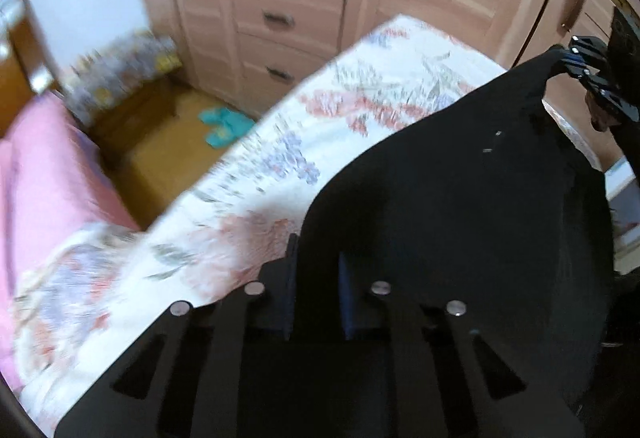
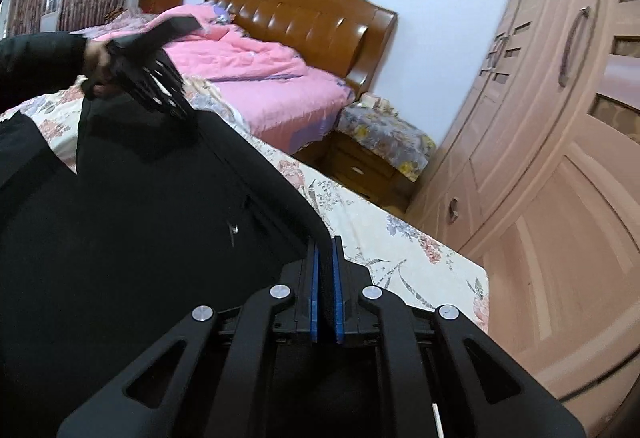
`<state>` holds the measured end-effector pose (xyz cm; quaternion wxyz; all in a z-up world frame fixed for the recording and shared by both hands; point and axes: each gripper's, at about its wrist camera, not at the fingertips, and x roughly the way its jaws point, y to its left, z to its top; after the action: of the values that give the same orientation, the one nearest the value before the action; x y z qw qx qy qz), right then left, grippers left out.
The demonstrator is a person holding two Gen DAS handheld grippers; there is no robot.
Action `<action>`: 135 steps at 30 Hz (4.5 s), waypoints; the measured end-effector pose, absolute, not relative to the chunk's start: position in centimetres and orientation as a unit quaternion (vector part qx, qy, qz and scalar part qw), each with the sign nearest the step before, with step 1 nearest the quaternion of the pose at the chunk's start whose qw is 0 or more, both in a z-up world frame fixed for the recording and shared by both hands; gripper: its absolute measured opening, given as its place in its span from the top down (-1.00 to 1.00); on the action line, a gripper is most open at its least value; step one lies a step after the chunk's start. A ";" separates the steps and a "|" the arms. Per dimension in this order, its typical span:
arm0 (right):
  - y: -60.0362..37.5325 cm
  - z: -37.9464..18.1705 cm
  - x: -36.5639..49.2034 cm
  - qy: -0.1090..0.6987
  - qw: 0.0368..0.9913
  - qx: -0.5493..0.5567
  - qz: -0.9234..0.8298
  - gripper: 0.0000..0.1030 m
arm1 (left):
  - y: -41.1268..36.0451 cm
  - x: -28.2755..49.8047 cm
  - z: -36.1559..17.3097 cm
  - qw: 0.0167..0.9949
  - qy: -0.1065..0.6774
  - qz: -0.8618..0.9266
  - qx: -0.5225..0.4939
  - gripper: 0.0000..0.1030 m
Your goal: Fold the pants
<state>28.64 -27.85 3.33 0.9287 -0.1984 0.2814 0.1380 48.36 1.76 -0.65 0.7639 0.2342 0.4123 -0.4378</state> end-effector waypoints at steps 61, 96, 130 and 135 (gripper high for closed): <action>-27.0 -5.2 8.6 0.334 0.932 -0.069 0.122 0.84 | -0.1 33.4 1.6 0.641 0.428 -0.504 0.391 0.90; -27.4 -5.3 -0.6 0.301 0.936 -0.157 0.091 0.85 | 9.1 5.1 -4.7 0.818 0.332 -0.388 0.265 0.91; -32.9 -3.7 0.8 0.320 0.946 0.018 0.035 -0.42 | 4.3 7.3 -6.3 0.881 0.368 -0.276 0.109 -0.92; -28.8 0.5 2.3 0.274 0.958 -0.023 0.079 -0.65 | 10.2 11.9 -0.6 0.924 0.338 -0.180 0.030 -0.97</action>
<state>2.35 -28.76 0.46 0.9583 -0.0226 0.2736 0.0791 11.95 10.23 -0.58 0.9235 0.0303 0.3376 -0.1795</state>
